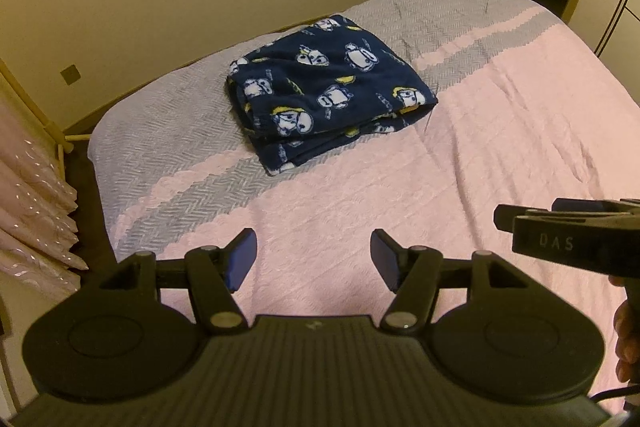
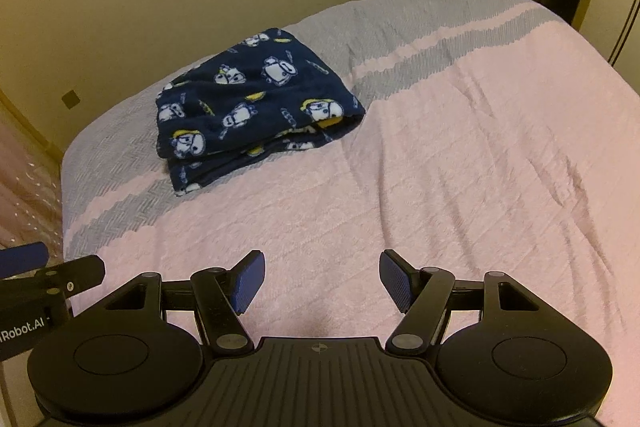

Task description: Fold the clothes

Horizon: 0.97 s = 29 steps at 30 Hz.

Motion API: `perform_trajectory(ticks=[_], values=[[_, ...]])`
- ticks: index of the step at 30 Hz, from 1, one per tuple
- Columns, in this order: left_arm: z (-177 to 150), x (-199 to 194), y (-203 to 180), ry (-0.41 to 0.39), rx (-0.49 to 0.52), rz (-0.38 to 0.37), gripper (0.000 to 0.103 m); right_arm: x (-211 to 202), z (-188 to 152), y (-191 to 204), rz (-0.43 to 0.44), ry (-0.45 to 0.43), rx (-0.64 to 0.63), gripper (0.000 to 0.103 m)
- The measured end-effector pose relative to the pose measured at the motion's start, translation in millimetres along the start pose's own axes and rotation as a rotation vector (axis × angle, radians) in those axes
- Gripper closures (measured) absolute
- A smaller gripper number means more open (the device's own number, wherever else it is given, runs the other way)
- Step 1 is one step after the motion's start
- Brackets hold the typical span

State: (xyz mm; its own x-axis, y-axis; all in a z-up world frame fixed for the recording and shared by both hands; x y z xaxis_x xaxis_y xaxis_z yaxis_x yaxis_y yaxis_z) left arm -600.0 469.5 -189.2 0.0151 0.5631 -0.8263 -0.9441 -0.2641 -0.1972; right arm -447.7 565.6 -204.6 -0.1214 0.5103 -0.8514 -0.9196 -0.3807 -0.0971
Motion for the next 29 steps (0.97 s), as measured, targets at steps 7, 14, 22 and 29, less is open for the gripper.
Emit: perform_trajectory(ticks=[7, 14, 22, 29], values=[[6.9, 10.5, 1.7, 0.0, -0.005, 0.016, 0.044, 7.6, 8.1, 2.0, 0.001, -0.006, -0.01, 0.036], [9.5, 19.1, 7.7, 0.007, -0.025, 0.03, 0.044, 14.7, 15.5, 6.5, 0.008, -0.008, -0.014, 0.036], [14.7, 23.1, 12.8, 0.002, -0.023, 0.044, 0.044, 21.9, 19.9, 12.4, 0.011, -0.004, -0.019, 0.036], [21.8, 18.4, 15.9, -0.025, -0.002, 0.051, 0.044, 19.3, 23.1, 17.0, 0.012, -0.009, -0.011, 0.036]])
Point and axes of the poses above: each gripper's, at about its wrist camera, not at the fingertips, and x roughly the way its jaws point, y to its left, z to its top, the point moved 7 cm from there along x, roughly the way its jaws point, and after that the axes turned 14 degrees about -z, right-handed, at the moved point
